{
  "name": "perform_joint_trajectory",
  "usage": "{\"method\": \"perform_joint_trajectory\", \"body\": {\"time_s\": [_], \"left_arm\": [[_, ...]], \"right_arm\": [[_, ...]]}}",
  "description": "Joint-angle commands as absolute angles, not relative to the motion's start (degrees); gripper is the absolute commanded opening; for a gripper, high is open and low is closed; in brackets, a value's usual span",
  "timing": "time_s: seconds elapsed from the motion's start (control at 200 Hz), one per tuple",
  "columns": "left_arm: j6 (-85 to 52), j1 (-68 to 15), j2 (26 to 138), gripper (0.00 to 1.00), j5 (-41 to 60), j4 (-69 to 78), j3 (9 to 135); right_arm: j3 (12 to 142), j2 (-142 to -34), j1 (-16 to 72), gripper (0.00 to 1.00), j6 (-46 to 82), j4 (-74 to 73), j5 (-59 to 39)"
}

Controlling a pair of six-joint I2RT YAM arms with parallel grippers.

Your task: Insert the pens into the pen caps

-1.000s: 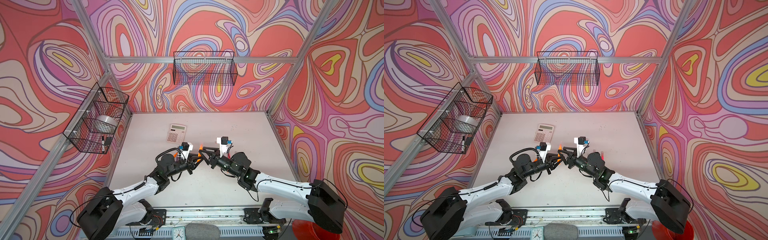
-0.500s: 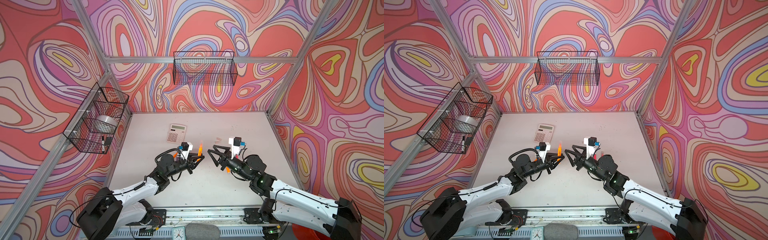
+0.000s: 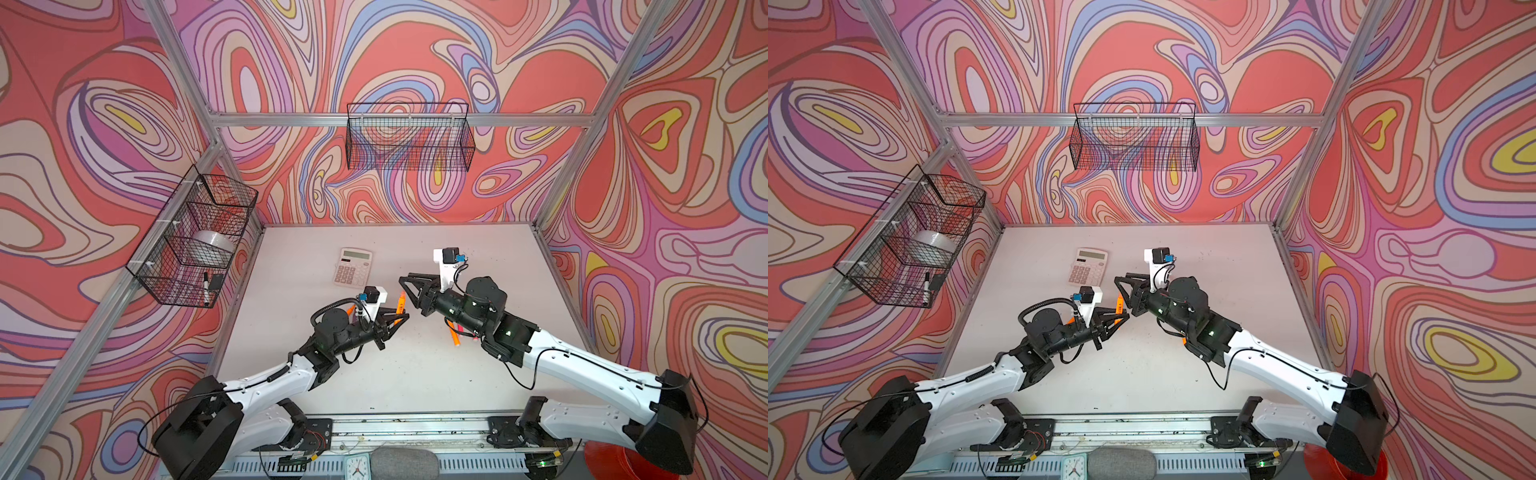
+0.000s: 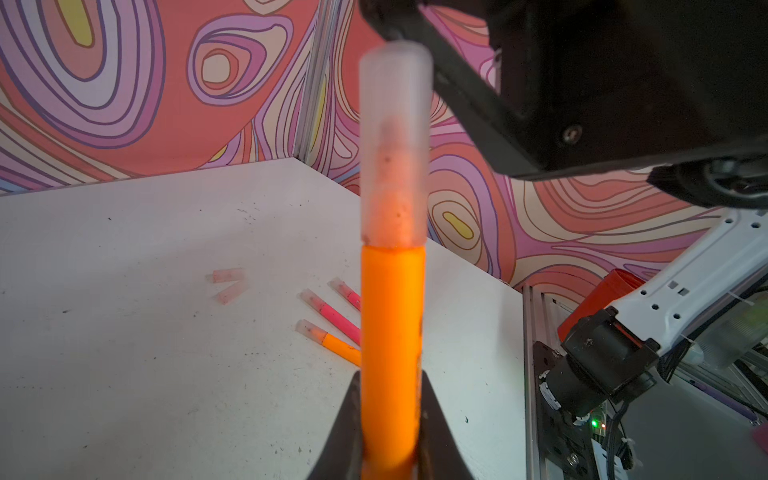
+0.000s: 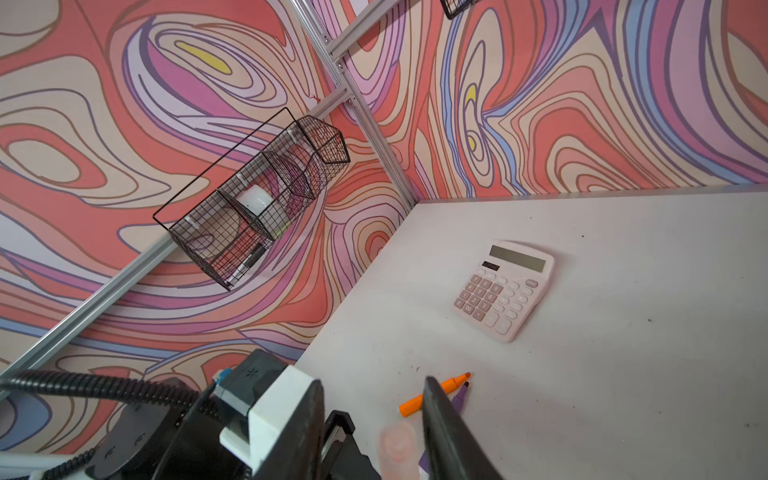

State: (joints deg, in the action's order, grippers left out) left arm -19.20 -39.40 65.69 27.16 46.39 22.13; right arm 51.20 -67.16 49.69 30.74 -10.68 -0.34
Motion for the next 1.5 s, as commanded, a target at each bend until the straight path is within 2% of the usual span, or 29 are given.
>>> {"method": "perform_joint_trajectory", "body": {"time_s": [0.0, 0.25, 0.806, 0.946, 1.152, 1.392, 1.492], "left_arm": [[-18.2, -39.6, 64.8, 0.0, 26.8, 46.8, 23.3], [-18.2, -39.7, 64.7, 0.0, 26.8, 46.6, 23.4], [-18.3, -39.7, 64.8, 0.0, 27.0, 46.5, 23.4], [-18.3, -39.7, 64.6, 0.0, 26.9, 46.4, 23.5], [-18.3, -39.7, 64.7, 0.0, 26.6, 46.3, 23.5], [-16.6, -39.7, 63.4, 0.0, 24.2, 44.2, 24.3], [-15.4, -39.7, 61.4, 0.0, 18.9, 42.0, 26.2]], "right_arm": [[52.9, -68.4, 49.8, 0.37, 30.9, -7.9, -1.8], [53.1, -68.8, 49.8, 0.29, 30.5, -6.9, -1.2], [55.1, -70.9, 49.8, 0.33, 29.6, -6.9, -1.7], [55.4, -71.4, 49.8, 0.25, 29.7, -7.0, -2.4], [55.3, -71.5, 49.9, 0.0, 29.3, -6.4, -3.1], [53.6, -70.9, 52.2, 0.0, 28.3, -4.9, -4.5], [52.0, -70.1, 53.8, 0.0, 28.1, -4.8, -4.4]]}}
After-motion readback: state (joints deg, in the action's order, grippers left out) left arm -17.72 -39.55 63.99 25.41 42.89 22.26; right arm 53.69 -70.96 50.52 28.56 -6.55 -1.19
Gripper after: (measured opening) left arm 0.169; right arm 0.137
